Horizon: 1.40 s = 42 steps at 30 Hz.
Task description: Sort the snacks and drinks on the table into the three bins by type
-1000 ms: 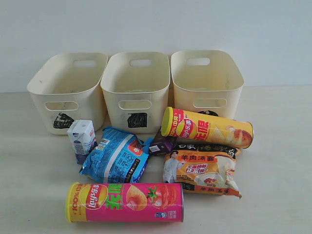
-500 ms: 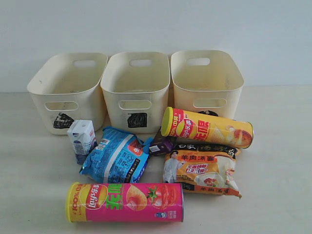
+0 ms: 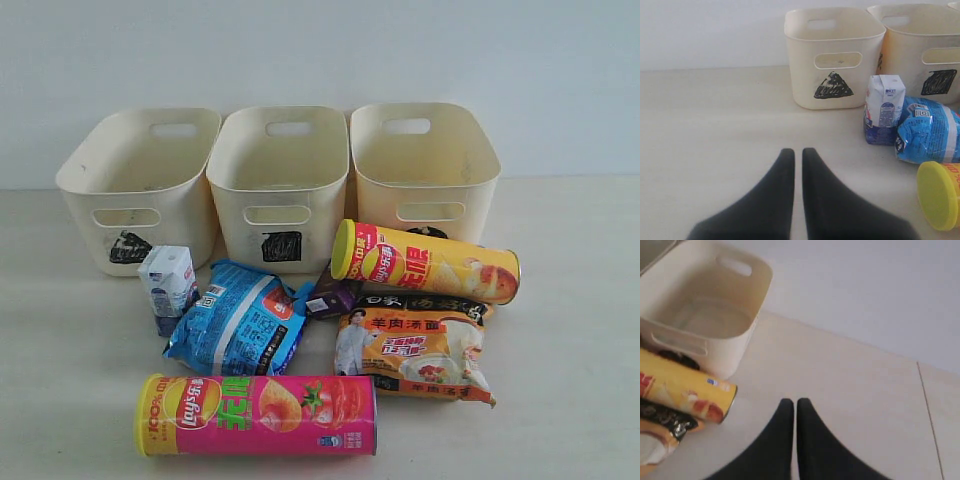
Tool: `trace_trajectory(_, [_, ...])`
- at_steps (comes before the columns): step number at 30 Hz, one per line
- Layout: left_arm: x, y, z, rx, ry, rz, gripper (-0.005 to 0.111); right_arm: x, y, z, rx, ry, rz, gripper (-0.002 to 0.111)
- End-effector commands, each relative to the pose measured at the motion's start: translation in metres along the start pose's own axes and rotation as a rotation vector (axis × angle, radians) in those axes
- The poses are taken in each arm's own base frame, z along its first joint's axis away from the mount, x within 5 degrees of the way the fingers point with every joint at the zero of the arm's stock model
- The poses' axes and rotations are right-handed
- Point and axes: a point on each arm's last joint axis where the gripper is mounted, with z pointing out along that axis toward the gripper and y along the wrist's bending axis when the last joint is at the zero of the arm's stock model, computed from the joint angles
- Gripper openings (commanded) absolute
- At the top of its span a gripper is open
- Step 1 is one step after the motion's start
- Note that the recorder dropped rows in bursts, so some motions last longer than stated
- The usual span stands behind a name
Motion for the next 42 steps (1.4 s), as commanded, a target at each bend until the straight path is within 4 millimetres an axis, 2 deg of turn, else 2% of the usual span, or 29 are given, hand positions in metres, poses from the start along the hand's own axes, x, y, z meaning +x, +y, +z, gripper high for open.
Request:
trace_trajectory(1, [0.000, 0.000, 0.000, 0.001, -0.003, -0.008, 0.004, -0.008, 0.005, 0.021, -0.096, 0.146, -0.099, 0.000])
trace_trajectory(6, [0.000, 0.000, 0.000, 0.001, -0.003, -0.008, 0.004, -0.017, 0.020, 0.051, -0.316, 0.291, -0.161, 0.000])
trace_trajectory(12, [0.000, 0.000, 0.000, 0.001, -0.003, -0.008, 0.004, -0.026, 0.038, 0.084, -0.583, 0.341, -0.275, 0.000])
trace_trajectory(18, [0.000, 0.000, 0.000, 0.001, -0.003, -0.008, 0.004, -0.021, 0.053, 0.119, -0.802, 0.337, -0.463, 0.000])
trace_trajectory(22, [0.000, 0.000, 0.000, 0.001, -0.003, -0.008, 0.004, -0.014, 0.063, 0.138, -0.830, 0.314, -0.540, 0.001])
trace_trajectory(23, [0.000, 0.000, 0.000, 0.001, -0.003, -0.008, 0.004, -0.013, 0.066, 0.141, -0.838, 0.313, -0.557, 0.003])
trace_trajectory(25, [0.000, 0.000, 0.000, 0.001, -0.003, -0.008, 0.004, -0.010, 0.073, 0.150, -0.834, 0.313, -0.570, 0.019])
trace_trajectory(26, [0.000, 0.000, 0.000, 0.001, -0.003, -0.008, 0.004, -0.009, 0.076, 0.156, -0.828, 0.305, -0.555, 0.037])
trace_trajectory(29, [0.000, 0.000, 0.000, 0.001, -0.003, -0.008, 0.004, -0.010, 0.083, 0.162, -0.835, 0.274, -0.498, 0.066])
trace_trajectory(30, [0.000, 0.000, 0.000, 0.001, -0.003, -0.008, 0.004, -0.010, 0.086, 0.163, -0.838, 0.270, -0.498, 0.071])
trace_trajectory(32, [0.000, 0.000, 0.000, 0.001, -0.003, -0.008, 0.004, -0.010, 0.092, 0.165, -0.844, 0.263, -0.515, 0.074])
trace_trajectory(37, [0.000, 0.000, 0.000, 0.001, -0.003, -0.008, 0.004, -0.004, 0.115, 0.174, -0.884, 0.249, -0.603, 0.074])
trace_trajectory(42, [0.000, 0.000, 0.000, 0.001, -0.003, -0.008, 0.004, 0.003, 0.120, 0.187, -0.890, 0.221, -0.677, 0.074])
